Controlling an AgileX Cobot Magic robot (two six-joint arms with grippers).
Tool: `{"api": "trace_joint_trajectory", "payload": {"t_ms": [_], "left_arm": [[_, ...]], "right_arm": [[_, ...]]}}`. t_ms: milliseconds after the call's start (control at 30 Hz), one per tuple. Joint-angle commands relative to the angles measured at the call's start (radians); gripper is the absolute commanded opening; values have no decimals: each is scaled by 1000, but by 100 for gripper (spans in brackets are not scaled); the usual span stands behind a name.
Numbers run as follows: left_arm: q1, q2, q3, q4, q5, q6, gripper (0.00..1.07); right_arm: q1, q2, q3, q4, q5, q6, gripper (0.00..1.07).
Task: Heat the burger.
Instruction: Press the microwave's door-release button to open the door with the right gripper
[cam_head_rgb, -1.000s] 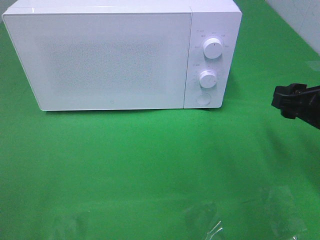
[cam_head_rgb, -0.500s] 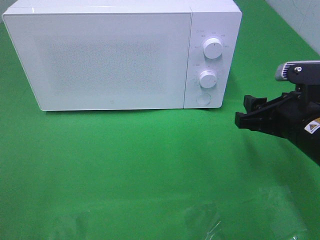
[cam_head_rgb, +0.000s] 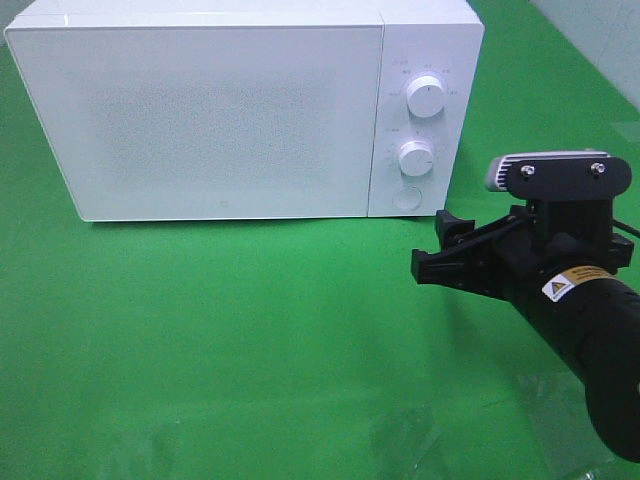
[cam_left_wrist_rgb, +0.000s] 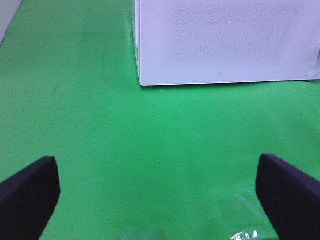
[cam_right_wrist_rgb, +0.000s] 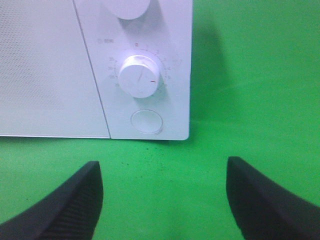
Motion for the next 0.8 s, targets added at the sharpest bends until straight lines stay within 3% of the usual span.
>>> {"api": "trace_joint_trajectory", "payload": {"t_ms": [33, 367, 600, 800], "left_arm": [[2, -7, 3, 0, -8, -2, 100], [2, -7, 3, 1, -8, -2, 100], [2, -7, 3, 1, -8, -2, 100], [2, -7, 3, 1, -8, -2, 100]], "right_arm": [[15, 12, -23, 9, -20, -22, 67], [27, 47, -51, 22, -19, 55, 67], [27, 47, -51, 24, -15, 399, 66], [27, 47, -51, 23, 1, 712, 58]]}}
